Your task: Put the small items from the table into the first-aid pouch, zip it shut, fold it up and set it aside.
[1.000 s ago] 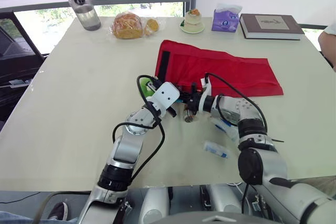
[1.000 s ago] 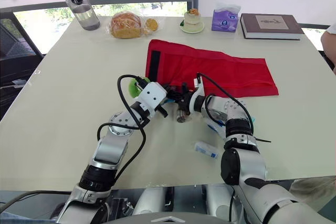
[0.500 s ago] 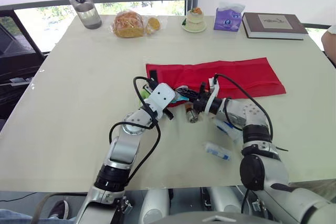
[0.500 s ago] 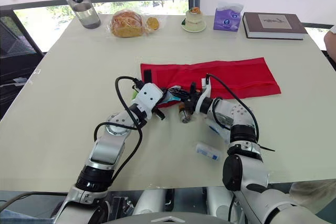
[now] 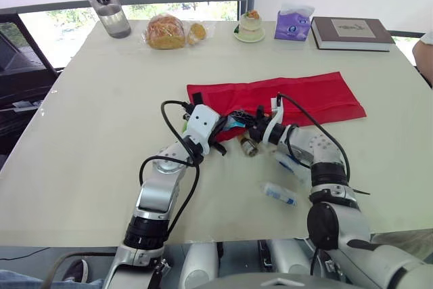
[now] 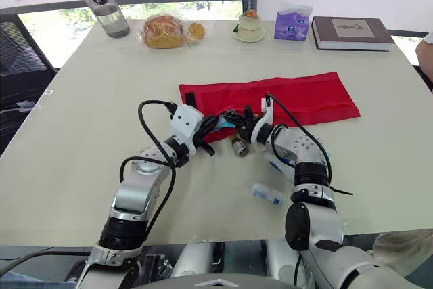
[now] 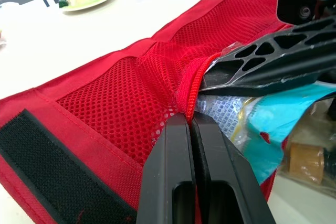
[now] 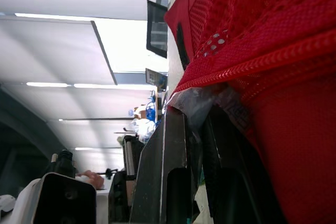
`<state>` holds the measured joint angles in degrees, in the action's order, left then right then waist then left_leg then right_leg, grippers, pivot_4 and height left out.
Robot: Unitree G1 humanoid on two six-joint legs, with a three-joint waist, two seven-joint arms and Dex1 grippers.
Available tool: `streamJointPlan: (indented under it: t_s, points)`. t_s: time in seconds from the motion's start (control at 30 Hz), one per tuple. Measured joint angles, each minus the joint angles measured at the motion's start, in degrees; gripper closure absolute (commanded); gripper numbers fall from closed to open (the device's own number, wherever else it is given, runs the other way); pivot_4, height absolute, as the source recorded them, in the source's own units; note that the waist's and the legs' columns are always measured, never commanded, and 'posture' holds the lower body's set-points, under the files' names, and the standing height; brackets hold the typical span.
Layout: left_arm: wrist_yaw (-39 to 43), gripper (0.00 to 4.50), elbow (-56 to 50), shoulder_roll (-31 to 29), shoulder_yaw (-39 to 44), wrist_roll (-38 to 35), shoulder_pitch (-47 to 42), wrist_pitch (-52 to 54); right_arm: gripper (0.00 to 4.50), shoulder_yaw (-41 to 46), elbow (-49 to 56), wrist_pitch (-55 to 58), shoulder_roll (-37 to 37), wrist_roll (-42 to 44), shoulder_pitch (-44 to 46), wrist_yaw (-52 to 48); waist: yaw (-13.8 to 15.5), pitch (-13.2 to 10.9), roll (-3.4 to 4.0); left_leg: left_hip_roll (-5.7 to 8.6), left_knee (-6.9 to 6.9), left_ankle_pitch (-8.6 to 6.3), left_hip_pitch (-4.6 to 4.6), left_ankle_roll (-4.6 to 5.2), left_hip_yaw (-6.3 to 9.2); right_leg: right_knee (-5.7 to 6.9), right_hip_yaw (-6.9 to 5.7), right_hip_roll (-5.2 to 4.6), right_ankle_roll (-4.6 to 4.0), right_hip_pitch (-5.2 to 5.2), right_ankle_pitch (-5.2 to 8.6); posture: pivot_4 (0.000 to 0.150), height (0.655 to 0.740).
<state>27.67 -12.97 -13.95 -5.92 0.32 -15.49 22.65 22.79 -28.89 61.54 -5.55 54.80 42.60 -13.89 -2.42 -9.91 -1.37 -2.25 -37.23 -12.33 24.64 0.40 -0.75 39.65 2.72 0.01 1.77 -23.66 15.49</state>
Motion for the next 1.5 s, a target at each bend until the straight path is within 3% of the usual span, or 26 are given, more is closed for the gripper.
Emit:
streamJointPlan:
  t_s: [0.3, 0.4, 0.63, 0.77, 1.27, 1.5]
  points:
    - [0.08, 4.46, -0.22, 0.83, -0.35, -2.33, -0.05, 0.86, 4.5, -3.67, 4.15, -4.21, 0.09, -3.93, -2.04, -1.79, 0.13, 0.0, 0.0, 0.01, -0.07, 0.01, -0.01, 0.02, 0.0, 0.01, 0.0, -0.02, 0.05, 0.06, -0.03, 0.15, 0.74]
    - [0.16, 4.5, -0.22, 0.84, -0.58, -2.86, -0.05, 1.03, 3.36, -3.82, 5.41, -3.49, 0.41, -3.94, -2.54, -1.46, 0.19, 0.0, 0.0, 0.02, -0.07, 0.01, 0.04, 0.01, 0.02, -0.03, -0.01, -0.03, 0.04, 0.05, -0.03, 0.15, 0.74]
    - [0.64, 4.5, 0.57, 1.06, -0.98, -5.0, -0.33, 1.69, 3.36, -4.48, 9.01, -0.56, 2.5, -3.94, -4.87, -0.94, 0.18, 0.0, 0.0, 0.03, 0.02, 0.01, 0.08, 0.01, 0.04, -0.14, -0.04, -0.04, 0.04, 0.03, -0.03, 0.15, 0.74]
    - [0.6, 4.5, 1.2, 0.82, -0.73, -5.1, -0.48, 1.83, 1.62, -4.96, 10.21, 0.12, 2.99, -4.34, -6.49, -1.01, 0.12, -0.01, 0.01, 0.03, 0.02, 0.01, 0.08, 0.01, 0.01, -0.16, -0.01, -0.04, 0.04, 0.02, -0.03, 0.15, 0.74]
    - [0.09, 4.5, 2.82, 1.02, 0.22, -7.42, -1.86, 1.98, 1.62, -6.87, 14.0, 4.47, 7.68, -4.52, -7.48, -3.28, 0.11, -0.01, 0.01, 0.02, 0.03, 0.01, 0.09, 0.01, 0.0, -0.22, -0.01, -0.02, 0.05, 0.03, -0.03, 0.15, 0.74]
    - [2.75, 4.5, 3.82, 1.57, 3.42, -14.72, -1.88, 4.86, 1.62, -8.97, 16.58, 4.46, 12.53, -5.36, -8.91, -6.68, 0.01, -0.01, 0.0, 0.02, 0.06, 0.01, 0.09, 0.01, -0.01, -0.25, 0.01, -0.01, 0.05, 0.02, -0.03, 0.15, 0.74]
